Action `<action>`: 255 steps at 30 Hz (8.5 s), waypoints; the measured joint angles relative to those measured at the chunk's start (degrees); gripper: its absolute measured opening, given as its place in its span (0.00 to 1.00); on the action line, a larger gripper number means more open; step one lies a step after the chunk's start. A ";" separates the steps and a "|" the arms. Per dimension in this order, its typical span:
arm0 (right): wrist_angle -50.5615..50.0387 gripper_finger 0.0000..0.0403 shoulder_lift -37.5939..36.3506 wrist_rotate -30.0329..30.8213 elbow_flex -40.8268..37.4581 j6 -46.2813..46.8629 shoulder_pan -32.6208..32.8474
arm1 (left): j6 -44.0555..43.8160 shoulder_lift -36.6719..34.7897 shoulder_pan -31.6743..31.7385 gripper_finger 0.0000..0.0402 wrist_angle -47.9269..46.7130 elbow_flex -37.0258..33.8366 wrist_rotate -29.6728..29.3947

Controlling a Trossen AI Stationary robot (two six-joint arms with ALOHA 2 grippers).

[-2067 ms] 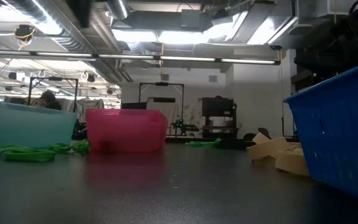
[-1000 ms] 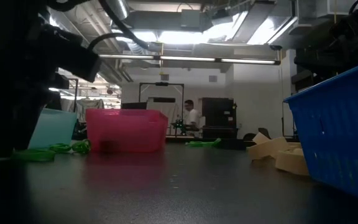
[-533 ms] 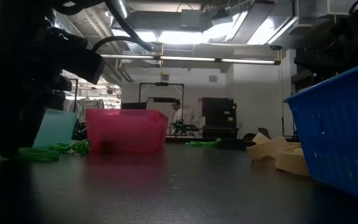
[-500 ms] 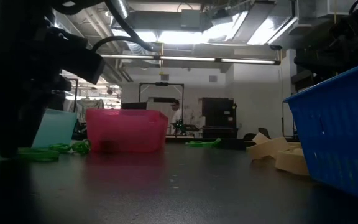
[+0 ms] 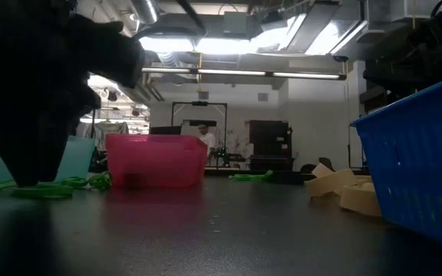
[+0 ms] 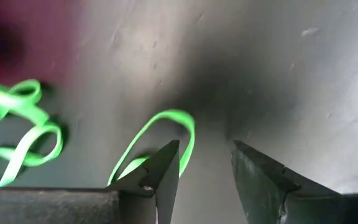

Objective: Sort rubber bands into baskets
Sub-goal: Put the green rubber band into the blue bin

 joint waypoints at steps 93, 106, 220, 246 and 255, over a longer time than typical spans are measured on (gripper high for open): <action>0.00 0.05 0.00 0.03 -0.02 -0.02 -0.02 | 9.78 17.03 3.27 0.02 80.17 7.61 -1.60; 0.00 0.05 0.00 0.03 -0.02 -0.02 0.00 | 13.12 17.05 3.38 0.31 79.78 7.61 -1.58; 0.00 0.05 -0.01 0.00 -0.01 0.00 -0.01 | -25.50 -14.07 11.58 0.35 17.81 -18.93 -12.81; 0.00 0.05 -0.01 0.00 0.00 0.00 0.00 | -25.39 -14.07 11.62 0.18 13.77 -18.91 -10.08; 0.00 0.05 0.00 0.00 -0.02 -0.02 0.00 | -24.86 -10.91 12.40 0.16 14.23 -18.73 -8.54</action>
